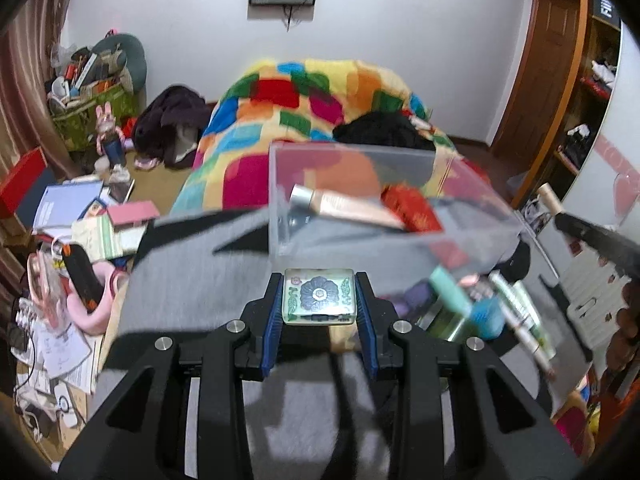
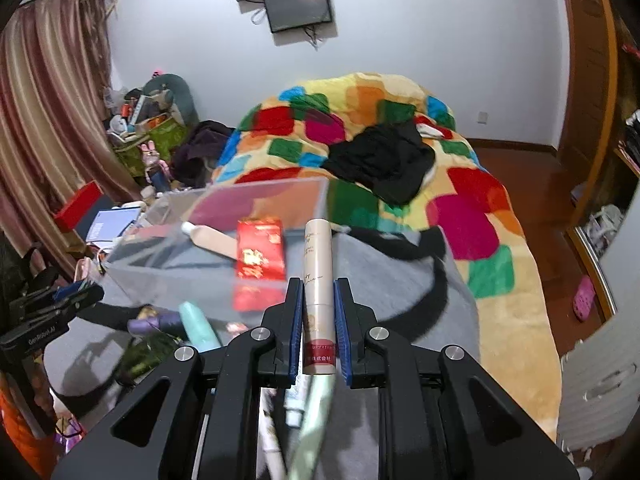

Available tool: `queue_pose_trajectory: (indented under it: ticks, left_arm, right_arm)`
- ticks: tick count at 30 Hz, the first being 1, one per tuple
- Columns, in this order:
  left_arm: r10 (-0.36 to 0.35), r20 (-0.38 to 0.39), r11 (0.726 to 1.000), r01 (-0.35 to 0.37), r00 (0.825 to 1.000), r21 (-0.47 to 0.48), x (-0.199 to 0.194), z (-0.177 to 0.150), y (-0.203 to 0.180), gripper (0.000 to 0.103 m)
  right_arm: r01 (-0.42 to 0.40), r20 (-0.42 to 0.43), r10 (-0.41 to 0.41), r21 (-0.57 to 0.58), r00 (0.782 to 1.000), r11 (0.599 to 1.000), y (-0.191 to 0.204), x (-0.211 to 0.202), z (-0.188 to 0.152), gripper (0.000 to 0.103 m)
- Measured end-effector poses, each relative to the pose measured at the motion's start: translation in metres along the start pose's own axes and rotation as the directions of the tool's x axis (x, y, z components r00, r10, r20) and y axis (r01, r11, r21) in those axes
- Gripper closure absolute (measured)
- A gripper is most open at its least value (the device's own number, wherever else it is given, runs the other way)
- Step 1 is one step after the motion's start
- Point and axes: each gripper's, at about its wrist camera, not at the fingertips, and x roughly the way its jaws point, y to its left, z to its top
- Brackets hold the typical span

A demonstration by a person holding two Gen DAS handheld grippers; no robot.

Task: Organize objects
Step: 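Lower the tin and beige tube into the clear box and release both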

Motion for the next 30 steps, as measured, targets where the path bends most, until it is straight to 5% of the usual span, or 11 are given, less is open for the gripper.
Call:
queue_pose_trajectory:
  ticks: [11,30]
  left_arm:
    - [-0.036,0.039,0.999,0.037,0.999,-0.029,0.014,0.035,-0.008,0.07]
    - [-0.049,-0.097,0.999,0.048,0.994,-0.013,0.073,0.048,-0.016,0.07]
  right_arm:
    - [-0.06,0.002,0.061,-0.049,0.998,0.997,0.025,0.024,0.025,0.089]
    - [-0.112,-0.203,0.084,-0.131,0.976,0.985,0.051,0.113,0.036,0.089]
